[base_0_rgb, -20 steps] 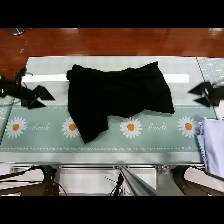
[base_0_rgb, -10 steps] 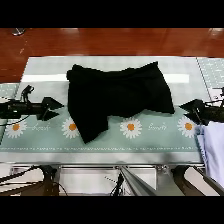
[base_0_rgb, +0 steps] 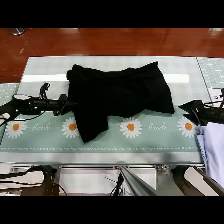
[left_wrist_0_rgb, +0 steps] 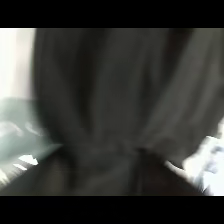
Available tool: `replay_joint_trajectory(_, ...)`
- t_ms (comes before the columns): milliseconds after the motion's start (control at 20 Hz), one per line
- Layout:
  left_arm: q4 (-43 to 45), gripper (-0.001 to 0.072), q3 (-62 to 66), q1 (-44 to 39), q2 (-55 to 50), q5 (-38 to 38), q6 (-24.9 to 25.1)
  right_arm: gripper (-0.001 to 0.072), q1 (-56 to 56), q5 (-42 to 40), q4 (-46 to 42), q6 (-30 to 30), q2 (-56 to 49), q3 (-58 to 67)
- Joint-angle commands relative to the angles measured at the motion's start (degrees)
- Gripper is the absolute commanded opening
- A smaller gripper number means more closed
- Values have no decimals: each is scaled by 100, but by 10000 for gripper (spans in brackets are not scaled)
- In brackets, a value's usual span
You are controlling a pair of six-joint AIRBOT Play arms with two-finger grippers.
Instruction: Fold the shirts.
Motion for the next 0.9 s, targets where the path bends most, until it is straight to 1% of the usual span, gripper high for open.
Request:
replay_joint_trajectory(0, -170, 25, 138, -205, -61, 157, 9, 618, -4, -138, -129, 81, -20, -4)
replay_joint_trajectory(100, -168, 25, 225, -199, -61, 94, 15, 617, -4, -177, -245, 208, -155, -15)
replay_joint_trajectory(250, -170, 25, 313, -199, -59, 42, 11, 617, 90, -214, -184, 227, -535, -11)
replay_joint_trajectory(450, -168, 25, 323, -199, -59, -66, 11, 617, 706, -953, 170, 275, -1137, 11)
replay_joint_trajectory(500, -168, 25, 323, -199, -59, -107, 11, 617, 815, -1080, 199, 358, -1318, 70)
replay_joint_trajectory(650, -168, 25, 326, -201, -59, -175, 11, 617, 1058, -1130, 201, 527, -1873, 433)
replay_joint_trajectory(850, -168, 25, 326, -203, -59, -188, 11, 616, 1357, -1379, 201, 850, -2350, 793)
